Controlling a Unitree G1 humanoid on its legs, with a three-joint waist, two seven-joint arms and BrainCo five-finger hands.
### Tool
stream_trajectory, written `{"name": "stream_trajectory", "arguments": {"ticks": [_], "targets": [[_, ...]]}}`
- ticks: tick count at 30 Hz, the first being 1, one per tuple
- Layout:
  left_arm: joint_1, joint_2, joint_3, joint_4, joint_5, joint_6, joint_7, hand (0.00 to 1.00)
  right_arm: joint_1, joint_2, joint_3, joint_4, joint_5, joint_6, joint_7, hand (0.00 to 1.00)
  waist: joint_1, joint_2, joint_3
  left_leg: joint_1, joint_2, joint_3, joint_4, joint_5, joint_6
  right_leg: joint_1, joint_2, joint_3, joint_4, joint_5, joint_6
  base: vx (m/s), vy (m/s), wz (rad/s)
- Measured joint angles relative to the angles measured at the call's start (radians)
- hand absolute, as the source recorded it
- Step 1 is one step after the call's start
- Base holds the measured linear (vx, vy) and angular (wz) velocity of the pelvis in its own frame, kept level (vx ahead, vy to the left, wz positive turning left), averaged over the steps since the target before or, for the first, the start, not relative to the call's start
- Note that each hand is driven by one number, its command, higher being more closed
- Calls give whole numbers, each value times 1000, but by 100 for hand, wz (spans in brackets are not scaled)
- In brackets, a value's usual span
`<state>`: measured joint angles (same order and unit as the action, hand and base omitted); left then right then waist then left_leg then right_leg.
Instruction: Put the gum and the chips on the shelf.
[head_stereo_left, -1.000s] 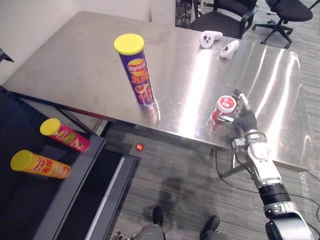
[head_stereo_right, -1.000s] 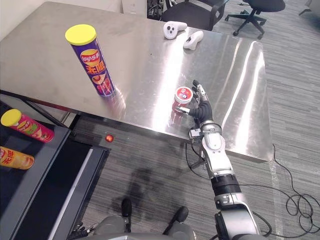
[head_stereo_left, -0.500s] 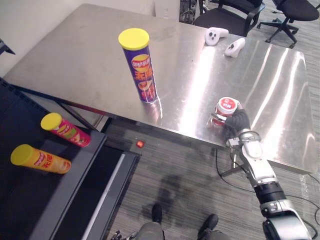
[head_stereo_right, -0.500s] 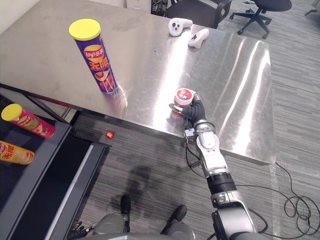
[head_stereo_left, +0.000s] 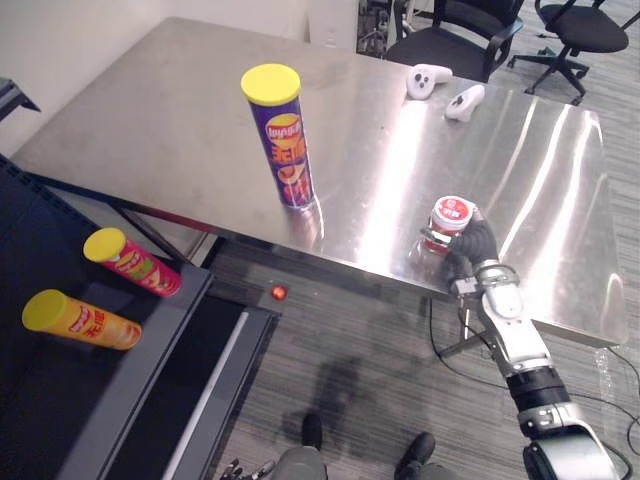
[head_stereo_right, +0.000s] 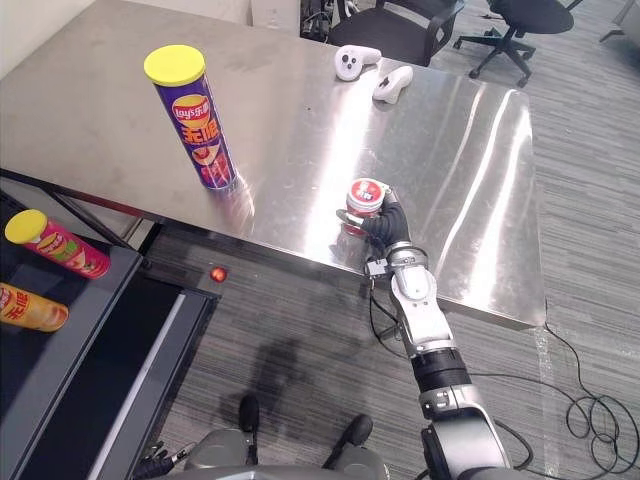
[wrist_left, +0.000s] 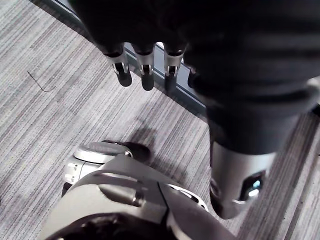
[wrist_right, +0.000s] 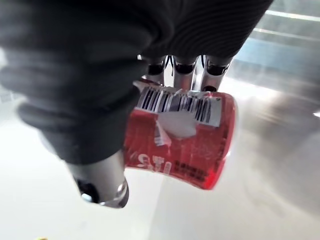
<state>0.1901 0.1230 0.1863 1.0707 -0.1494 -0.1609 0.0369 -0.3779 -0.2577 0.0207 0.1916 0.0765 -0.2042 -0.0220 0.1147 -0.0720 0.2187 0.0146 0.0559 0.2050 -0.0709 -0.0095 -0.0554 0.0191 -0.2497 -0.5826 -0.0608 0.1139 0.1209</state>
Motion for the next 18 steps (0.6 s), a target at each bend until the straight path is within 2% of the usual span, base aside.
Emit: {"name": "stream_trajectory", "arguments": {"ticks": [2, 7, 13, 16, 18], "targets": [[1, 0, 0, -5, 16, 3, 0, 0, 31, -5, -44, -102, 2, -2, -1, 100, -3, -5, -7, 10, 0, 5, -4, 0, 0, 3, 0, 11, 0, 0, 0, -9, -6, -11], [5, 7, 17, 6, 25, 15, -3, 0, 80, -18, -112, -208, 13, -7, 4, 100, -31, -22, -35, 15, 5, 10, -5, 0, 0, 3, 1, 22, 0, 0, 0, -5, -7, -4], [6, 8, 18, 35, 48, 19, -4, 0, 173, -18, -137, -268, 14, -10, 16, 100, -35, -18, -87, 31, 6, 23, -11, 0, 0, 6, 1, 35, 3, 0, 0, -2, -8, -7], [6, 5, 16, 46, 49, 19, -5, 0, 220, -17, -142, -304, 13, -11, 31, 100, -48, -9, -95, 42, 9, 26, -11, -1, 0, -2, -7, 44, 43, -5, 3, -4, -1, -1], [8, 6, 16, 50, 55, 19, -7, 0, 243, -17, -143, -307, 13, -12, 32, 100, -58, -9, -100, 43, 2, 31, -7, -1, 0, -34, -31, 62, 112, -33, 7, -29, 21, -6]]}}
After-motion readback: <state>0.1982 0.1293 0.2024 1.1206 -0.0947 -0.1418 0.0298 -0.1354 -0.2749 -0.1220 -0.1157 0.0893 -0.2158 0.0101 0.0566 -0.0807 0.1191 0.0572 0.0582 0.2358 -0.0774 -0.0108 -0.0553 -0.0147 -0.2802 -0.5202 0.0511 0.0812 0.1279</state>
